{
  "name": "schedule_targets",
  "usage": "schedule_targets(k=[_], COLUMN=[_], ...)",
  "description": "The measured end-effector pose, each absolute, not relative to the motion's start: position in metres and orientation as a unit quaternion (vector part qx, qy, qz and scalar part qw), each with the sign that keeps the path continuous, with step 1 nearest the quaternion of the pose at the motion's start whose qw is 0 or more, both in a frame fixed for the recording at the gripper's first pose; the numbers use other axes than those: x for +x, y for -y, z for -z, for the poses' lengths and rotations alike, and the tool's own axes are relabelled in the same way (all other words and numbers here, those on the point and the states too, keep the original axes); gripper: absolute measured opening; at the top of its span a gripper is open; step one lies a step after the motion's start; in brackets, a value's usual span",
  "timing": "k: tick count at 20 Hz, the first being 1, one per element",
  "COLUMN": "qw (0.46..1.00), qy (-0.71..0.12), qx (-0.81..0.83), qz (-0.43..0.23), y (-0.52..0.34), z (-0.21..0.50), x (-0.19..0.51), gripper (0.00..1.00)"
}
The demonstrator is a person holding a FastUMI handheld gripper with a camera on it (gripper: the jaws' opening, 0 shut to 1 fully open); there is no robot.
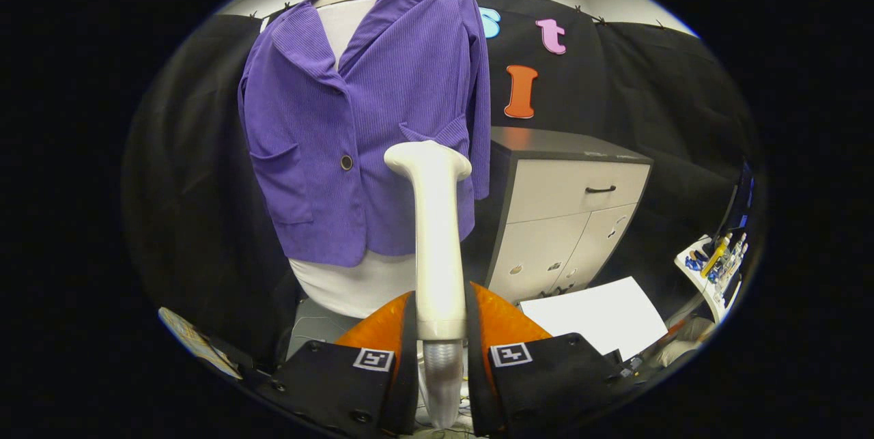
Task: Iron the clothes twice with a garment steamer, once on the left side and once on the right side.
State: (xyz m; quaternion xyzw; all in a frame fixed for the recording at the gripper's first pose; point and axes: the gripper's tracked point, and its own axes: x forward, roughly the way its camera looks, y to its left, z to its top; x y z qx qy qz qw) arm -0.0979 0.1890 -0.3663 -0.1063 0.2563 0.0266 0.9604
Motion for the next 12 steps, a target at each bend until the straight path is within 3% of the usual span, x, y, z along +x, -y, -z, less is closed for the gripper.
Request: schedule_targets(k=[12], qw=[0.944], qy=[-0.313], qx=[-0.105], qz=[-0.008], y=[-0.169], z=[0.431], x=[-0.115], gripper=[0.38])
